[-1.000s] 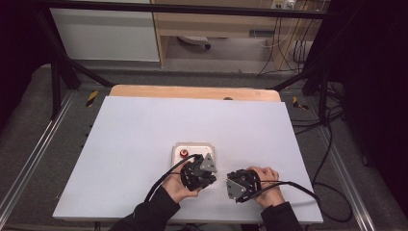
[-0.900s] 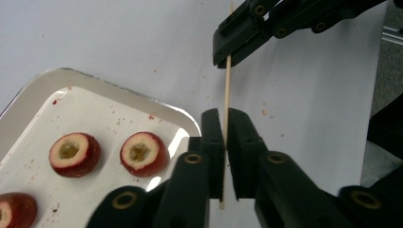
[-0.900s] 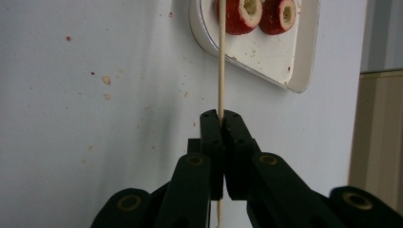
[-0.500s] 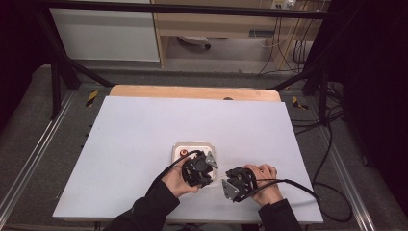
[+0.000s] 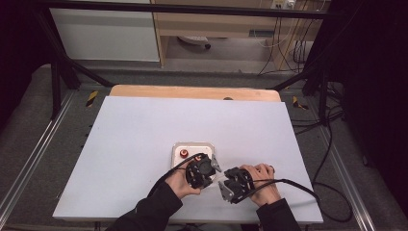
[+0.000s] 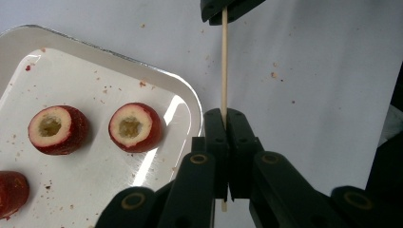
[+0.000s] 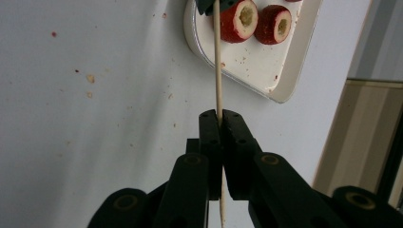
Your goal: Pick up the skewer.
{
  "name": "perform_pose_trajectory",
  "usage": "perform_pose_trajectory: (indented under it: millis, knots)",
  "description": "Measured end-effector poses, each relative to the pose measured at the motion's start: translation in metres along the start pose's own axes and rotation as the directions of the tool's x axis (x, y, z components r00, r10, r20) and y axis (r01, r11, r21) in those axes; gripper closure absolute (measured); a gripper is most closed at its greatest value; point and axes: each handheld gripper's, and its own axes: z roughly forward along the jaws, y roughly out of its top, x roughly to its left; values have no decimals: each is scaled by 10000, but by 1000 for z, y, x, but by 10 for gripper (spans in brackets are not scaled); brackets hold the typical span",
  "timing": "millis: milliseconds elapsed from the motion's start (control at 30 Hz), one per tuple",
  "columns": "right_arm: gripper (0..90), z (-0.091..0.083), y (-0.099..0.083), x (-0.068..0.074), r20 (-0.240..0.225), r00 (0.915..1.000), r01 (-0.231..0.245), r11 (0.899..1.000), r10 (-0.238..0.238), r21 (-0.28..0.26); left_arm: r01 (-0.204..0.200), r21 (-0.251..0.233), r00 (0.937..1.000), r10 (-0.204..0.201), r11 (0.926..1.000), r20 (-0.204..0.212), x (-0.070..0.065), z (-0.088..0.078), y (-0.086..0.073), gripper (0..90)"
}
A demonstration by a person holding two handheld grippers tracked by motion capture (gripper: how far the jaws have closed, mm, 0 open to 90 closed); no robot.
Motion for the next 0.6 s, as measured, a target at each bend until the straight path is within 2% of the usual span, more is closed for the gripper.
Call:
perform_pose_trajectory:
  millis: [100,167,233,267,300,367,400,467,533,567,600]
  knots:
    - [777,0,-2,-2,-85,9976,-684,9976,683,-119,30,-48,9999,-31,10000,-112,1,-1,-2,886]
    - [700,-1,-4,-4,-105,9912,-1321,9909,1319,-252,80,-63,9998,-81,9999,-180,1,-1,-5,886]
    - [625,-1,-8,-5,-201,9799,-1995,9784,1987,-533,216,-179,9993,-221,9996,-306,2,-3,-11,886]
    - [606,-2,-10,-6,-230,9678,-2517,9657,2507,-637,234,-168,9992,-239,9996,-331,3,-5,-14,886]
    - [578,-2,-13,-7,-288,9599,-2804,9566,2790,-789,263,-161,9990,-269,9995,-358,4,-6,-16,886]
    - [522,-2,-19,-8,-341,9348,-3553,9301,3537,-929,273,-189,9986,-281,9994,-448,5,-9,-21,886]
    - [500,-3,-22,-8,-378,9178,-3970,9124,3952,-996,273,-189,9986,-281,9994,-448,5,-9,-21,886]
    - [467,-4,-27,-9,-444,8814,-4721,8737,4703,-1176,303,-162,9981,-311,9994,-523,6,-11,-27,885]
    - [424,-5,-33,-10,-536,8381,-5449,8282,5429,-1313,446,-266,9974,-461,9986,-559,9,-15,-37,885]
    - [400,-5,-36,-10,-601,8177,-5749,8067,5725,-1368,446,-266,9974,-461,9986,-559,9,-15,-37,885]
    - [400,-5,-36,-10,-601,8177,-5749,8067,5725,-1368,527,-337,9967,-547,9980,-607,10,-17,-41,885]
